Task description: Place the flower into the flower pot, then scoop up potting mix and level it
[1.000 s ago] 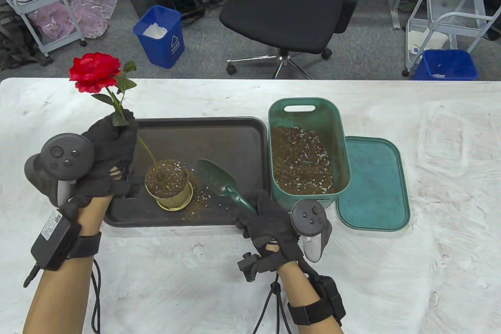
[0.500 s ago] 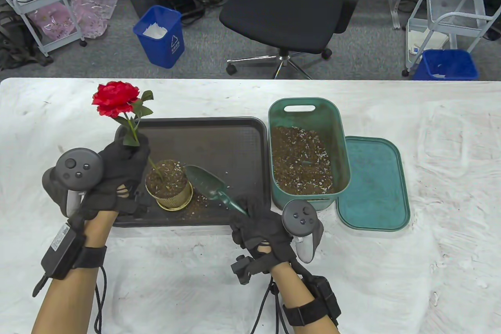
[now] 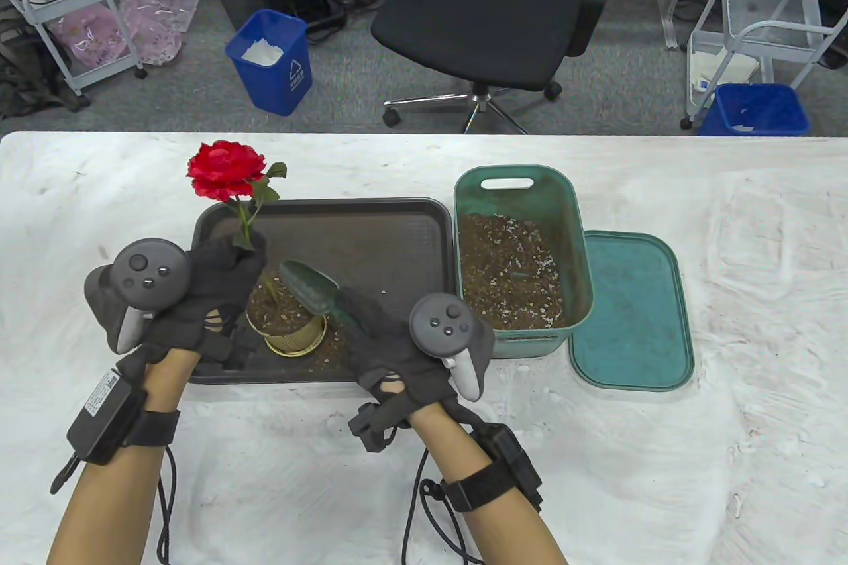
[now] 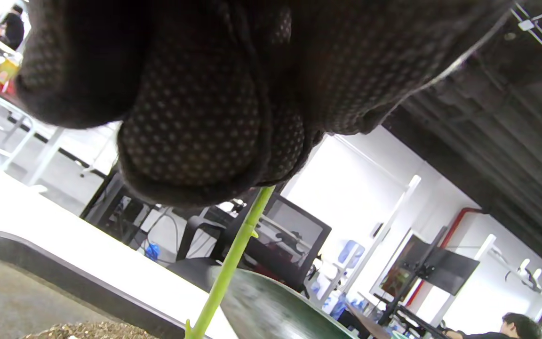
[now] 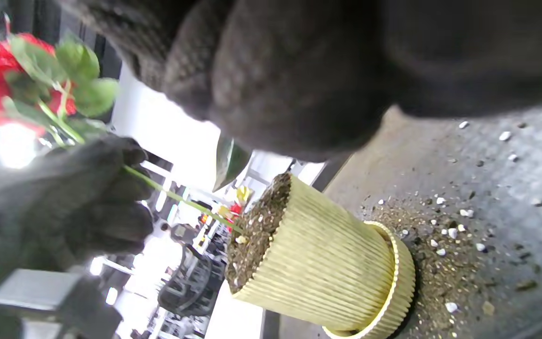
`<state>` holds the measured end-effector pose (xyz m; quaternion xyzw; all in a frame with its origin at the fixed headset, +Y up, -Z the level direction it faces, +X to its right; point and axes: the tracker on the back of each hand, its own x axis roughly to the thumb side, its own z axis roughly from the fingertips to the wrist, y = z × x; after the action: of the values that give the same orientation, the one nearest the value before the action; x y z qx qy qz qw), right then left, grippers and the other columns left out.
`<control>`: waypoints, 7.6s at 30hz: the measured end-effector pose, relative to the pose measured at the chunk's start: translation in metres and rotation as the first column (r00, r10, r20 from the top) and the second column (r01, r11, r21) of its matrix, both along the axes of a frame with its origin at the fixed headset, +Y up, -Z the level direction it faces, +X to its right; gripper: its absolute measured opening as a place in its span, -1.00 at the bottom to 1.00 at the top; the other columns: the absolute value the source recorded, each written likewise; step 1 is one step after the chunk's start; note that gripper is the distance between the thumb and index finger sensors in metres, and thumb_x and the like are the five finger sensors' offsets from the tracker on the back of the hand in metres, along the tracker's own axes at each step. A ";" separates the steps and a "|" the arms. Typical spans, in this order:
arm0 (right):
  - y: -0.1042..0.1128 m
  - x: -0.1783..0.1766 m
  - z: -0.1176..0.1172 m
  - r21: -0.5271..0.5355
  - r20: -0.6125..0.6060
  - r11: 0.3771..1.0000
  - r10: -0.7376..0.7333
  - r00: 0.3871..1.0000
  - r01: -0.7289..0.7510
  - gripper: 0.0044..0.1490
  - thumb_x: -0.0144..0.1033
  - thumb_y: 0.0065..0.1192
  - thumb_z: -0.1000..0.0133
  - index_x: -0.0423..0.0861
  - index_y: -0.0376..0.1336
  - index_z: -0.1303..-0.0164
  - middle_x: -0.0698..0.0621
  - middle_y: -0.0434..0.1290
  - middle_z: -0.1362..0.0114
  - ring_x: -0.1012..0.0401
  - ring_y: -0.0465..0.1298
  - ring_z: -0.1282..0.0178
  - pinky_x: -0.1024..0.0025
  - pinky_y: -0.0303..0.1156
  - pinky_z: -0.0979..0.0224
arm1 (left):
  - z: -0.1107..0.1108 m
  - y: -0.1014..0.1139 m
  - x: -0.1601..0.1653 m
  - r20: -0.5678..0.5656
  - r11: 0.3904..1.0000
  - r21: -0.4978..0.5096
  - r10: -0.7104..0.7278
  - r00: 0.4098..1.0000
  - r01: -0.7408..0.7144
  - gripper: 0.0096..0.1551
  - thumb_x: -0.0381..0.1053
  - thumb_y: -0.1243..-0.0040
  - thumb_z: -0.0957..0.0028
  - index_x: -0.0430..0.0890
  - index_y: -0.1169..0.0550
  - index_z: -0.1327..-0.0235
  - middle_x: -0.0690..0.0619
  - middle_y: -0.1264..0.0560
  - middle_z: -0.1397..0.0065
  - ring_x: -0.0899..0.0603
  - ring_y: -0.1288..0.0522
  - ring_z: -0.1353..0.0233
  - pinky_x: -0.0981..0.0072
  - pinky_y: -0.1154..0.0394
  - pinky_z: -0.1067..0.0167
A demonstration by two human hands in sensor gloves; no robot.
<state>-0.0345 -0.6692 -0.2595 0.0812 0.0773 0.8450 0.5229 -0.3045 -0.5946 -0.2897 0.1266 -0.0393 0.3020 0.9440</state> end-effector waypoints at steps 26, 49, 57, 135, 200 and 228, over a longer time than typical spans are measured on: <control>0.026 -0.066 -0.027 0.159 -0.183 0.696 0.718 0.672 -0.700 -0.37 -0.23 0.19 0.04 0.05 0.13 -0.27 -0.01 0.61 0.21 0.21 0.59 0.69 0.33 0.56 0.74 | -0.012 0.002 -0.004 -0.015 1.000 -0.017 -0.011 1.000 0.010 -0.58 0.13 -0.49 0.22 0.02 -0.80 0.13 0.10 -0.82 0.16 -0.02 -0.87 0.42 0.19 -0.78 0.34; 0.016 -0.003 0.015 0.279 -0.060 0.821 0.533 0.844 -0.498 -0.33 -0.19 0.18 0.03 -0.05 0.12 -0.30 -0.01 0.61 0.21 0.24 0.58 0.68 0.36 0.56 0.72 | -0.035 -0.002 -0.003 -0.039 0.997 -0.072 0.016 0.999 -0.019 -0.57 0.13 -0.50 0.24 0.00 -0.81 0.15 0.09 -0.83 0.19 -0.01 -0.87 0.44 0.20 -0.78 0.37; 0.011 -0.031 0.027 0.406 -0.113 0.703 0.673 0.731 -0.584 -0.35 -0.18 0.20 0.04 -0.01 0.17 -0.28 -0.01 0.63 0.22 0.23 0.59 0.68 0.34 0.57 0.72 | -0.038 -0.001 0.000 -0.036 0.997 -0.081 0.002 0.999 -0.005 -0.57 0.13 -0.50 0.24 -0.01 -0.81 0.16 0.09 -0.84 0.20 -0.01 -0.88 0.45 0.20 -0.78 0.38; 0.035 -0.078 -0.055 0.197 -0.331 0.599 0.786 0.522 -0.776 -0.39 -0.28 0.11 0.11 0.06 0.20 -0.22 -0.04 0.64 0.22 0.12 0.62 0.71 0.20 0.55 0.76 | -0.011 0.003 -0.012 0.023 0.993 -0.106 0.059 0.998 -0.056 -0.57 0.11 -0.50 0.24 0.03 -0.80 0.12 0.07 -0.81 0.12 -0.05 -0.86 0.35 0.16 -0.76 0.28; 0.044 -0.005 0.001 0.234 -0.140 0.842 0.523 0.841 -0.486 -0.39 -0.19 0.14 0.03 -0.05 0.20 -0.25 0.00 0.64 0.24 0.19 0.61 0.70 0.30 0.58 0.73 | -0.038 -0.005 -0.008 0.029 0.982 -0.150 0.117 0.993 -0.111 -0.57 0.12 -0.50 0.24 0.01 -0.81 0.14 0.06 -0.82 0.14 -0.05 -0.85 0.37 0.15 -0.75 0.29; 0.027 -0.105 0.003 0.103 -0.208 0.666 0.741 0.639 -0.739 -0.42 -0.24 0.09 -0.02 -0.10 0.17 -0.25 -0.06 0.63 0.26 0.19 0.63 0.77 0.30 0.60 0.83 | -0.035 -0.002 -0.006 0.009 0.989 -0.128 0.077 0.997 -0.075 -0.58 0.12 -0.50 0.24 0.01 -0.82 0.15 0.05 -0.82 0.16 -0.05 -0.86 0.39 0.16 -0.76 0.31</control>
<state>-0.1397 -0.6421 -0.2569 0.1426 0.1605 0.9694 0.1189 -0.3102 -0.5971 -0.3248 0.0655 -0.0217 0.3404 0.9377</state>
